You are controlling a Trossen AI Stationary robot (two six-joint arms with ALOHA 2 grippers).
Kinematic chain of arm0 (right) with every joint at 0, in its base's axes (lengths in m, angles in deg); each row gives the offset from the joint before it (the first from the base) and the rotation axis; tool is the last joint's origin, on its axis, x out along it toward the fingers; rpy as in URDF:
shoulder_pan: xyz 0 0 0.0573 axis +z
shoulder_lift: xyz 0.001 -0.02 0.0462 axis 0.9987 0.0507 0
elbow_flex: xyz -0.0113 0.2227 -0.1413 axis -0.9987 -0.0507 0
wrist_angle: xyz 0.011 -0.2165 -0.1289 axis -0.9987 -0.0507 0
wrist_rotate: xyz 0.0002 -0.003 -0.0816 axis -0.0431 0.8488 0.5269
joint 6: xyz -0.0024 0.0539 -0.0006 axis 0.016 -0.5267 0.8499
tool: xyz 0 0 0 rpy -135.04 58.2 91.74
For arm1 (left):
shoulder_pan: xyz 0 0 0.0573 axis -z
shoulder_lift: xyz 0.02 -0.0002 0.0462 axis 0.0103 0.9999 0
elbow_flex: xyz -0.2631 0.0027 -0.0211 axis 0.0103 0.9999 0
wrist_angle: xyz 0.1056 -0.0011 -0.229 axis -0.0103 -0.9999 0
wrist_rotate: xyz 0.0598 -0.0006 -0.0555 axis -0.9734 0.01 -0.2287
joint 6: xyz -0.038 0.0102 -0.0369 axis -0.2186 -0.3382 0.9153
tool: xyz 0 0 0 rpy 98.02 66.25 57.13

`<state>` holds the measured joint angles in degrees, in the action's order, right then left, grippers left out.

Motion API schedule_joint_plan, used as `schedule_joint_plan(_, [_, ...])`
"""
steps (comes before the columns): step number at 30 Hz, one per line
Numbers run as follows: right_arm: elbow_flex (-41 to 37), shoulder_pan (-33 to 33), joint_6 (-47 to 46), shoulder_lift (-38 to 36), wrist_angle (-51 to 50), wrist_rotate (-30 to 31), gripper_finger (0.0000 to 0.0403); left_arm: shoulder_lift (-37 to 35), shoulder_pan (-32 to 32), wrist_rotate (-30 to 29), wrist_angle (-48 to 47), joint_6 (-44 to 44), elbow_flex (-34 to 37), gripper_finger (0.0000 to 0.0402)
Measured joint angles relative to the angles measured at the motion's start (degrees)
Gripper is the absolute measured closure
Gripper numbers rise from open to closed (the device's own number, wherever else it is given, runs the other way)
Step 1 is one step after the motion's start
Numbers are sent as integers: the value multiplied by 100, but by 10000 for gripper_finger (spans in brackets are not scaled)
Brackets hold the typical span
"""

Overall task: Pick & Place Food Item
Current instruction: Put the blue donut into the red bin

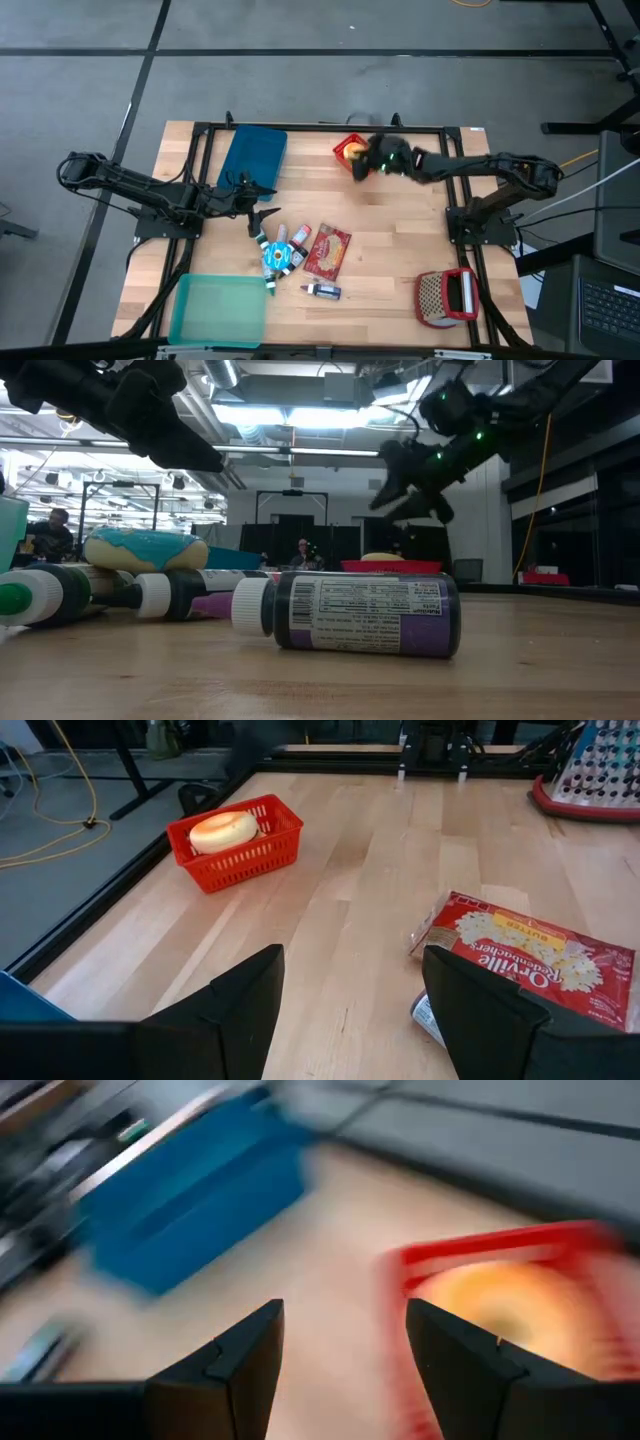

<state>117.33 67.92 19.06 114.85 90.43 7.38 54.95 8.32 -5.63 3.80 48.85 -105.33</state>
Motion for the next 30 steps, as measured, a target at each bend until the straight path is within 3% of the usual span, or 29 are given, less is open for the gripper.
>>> schedule_joint_plan(3, [0,846,186,2,287,-142,188,0,0,-63,3,-72,0,167])
schedule_joint_plan(7, [1,1852,68,28,742,375,189,0,-14,-316,15,-33,0,167])
schedule_joint_plan(13, [364,2947,55,104,621,1194,189,-3,-163,247,-35,230,53,167])
schedule_joint_plan(21, [1349,3350,35,1050,73,1325,189,-297,366,553,-186,1045,656,167])
schedule_joint_plan(30, [3055,3350,-181,2818,-801,582,189,-1306,1445,-421,-404,1340,885,167])
